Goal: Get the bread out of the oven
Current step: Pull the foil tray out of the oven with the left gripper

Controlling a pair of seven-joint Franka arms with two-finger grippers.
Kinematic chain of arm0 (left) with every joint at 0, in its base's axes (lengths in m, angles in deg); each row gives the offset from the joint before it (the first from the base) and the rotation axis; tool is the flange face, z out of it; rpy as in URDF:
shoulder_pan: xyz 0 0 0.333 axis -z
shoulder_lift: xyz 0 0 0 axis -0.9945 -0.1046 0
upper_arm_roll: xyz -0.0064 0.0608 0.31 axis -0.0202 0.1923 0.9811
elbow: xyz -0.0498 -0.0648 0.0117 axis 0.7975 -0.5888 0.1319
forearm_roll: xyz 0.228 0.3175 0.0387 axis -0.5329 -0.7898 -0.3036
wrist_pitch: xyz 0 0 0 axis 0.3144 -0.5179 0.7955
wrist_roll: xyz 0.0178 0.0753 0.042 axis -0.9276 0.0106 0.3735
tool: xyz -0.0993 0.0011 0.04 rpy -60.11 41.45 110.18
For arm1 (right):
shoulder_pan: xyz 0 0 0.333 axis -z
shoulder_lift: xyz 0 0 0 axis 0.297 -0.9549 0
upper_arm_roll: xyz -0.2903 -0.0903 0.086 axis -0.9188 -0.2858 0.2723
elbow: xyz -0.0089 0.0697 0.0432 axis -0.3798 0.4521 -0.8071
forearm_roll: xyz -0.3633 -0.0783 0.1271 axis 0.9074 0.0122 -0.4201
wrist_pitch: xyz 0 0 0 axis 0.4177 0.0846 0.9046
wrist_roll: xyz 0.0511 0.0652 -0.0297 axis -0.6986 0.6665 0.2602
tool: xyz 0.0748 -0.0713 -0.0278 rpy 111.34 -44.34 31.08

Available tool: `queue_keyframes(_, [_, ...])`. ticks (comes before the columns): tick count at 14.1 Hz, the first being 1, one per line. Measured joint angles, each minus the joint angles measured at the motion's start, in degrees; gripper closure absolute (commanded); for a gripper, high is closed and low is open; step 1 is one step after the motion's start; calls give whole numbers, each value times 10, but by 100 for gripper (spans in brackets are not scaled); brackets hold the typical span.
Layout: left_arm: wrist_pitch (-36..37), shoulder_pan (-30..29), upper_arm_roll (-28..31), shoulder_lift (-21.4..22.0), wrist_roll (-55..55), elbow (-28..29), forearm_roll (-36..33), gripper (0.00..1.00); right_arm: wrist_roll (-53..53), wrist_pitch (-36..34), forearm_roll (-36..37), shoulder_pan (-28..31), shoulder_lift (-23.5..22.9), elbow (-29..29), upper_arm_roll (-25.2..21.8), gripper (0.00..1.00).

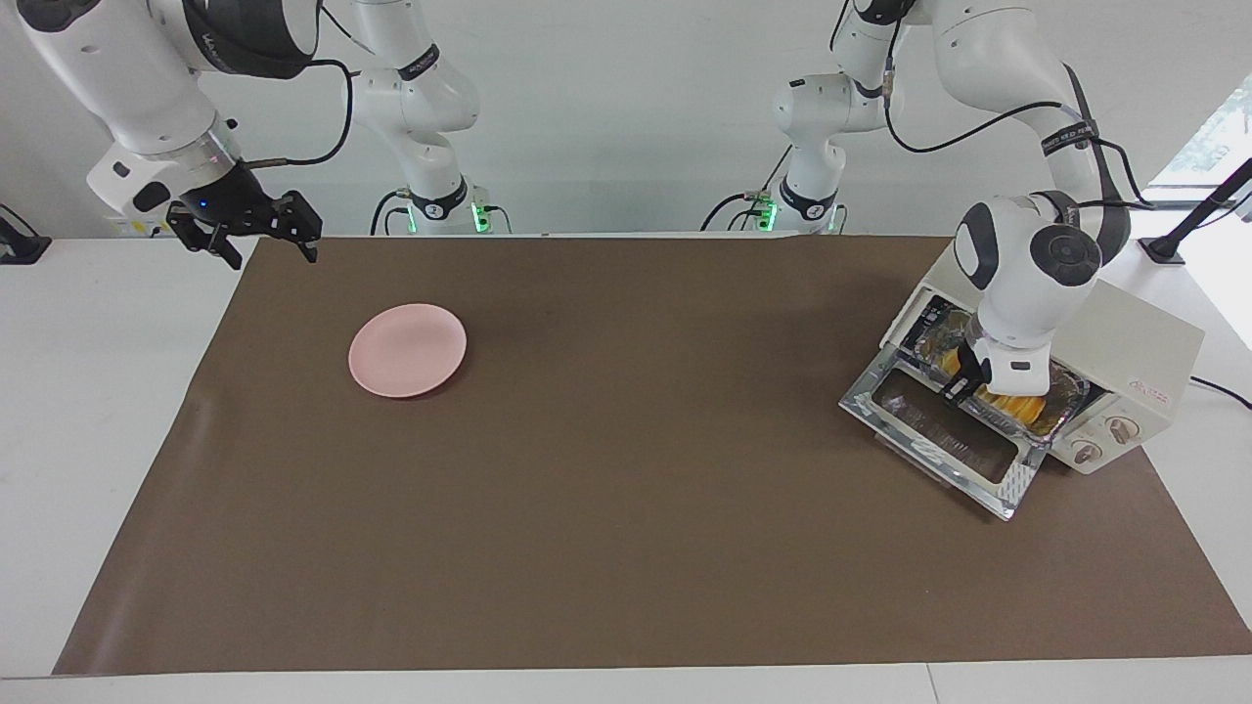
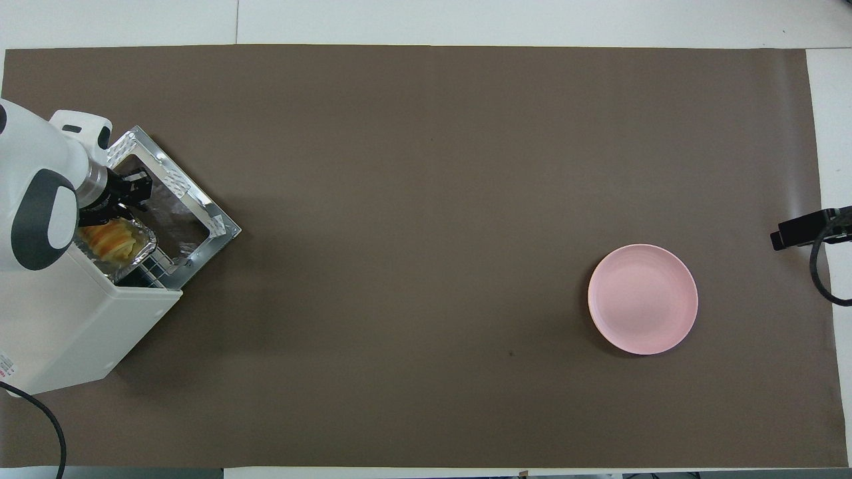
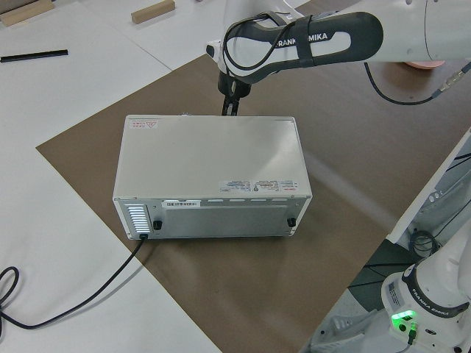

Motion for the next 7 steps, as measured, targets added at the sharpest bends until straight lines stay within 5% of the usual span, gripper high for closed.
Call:
queue_keyframes(3, [0,26,-6,-2,19,-33,0,100,0,0,0,0,0,0,0,0])
queue_keyframes(7, [55,136,-12,-32,31,-139,0,100,0,0,0,0,0,0,0,0])
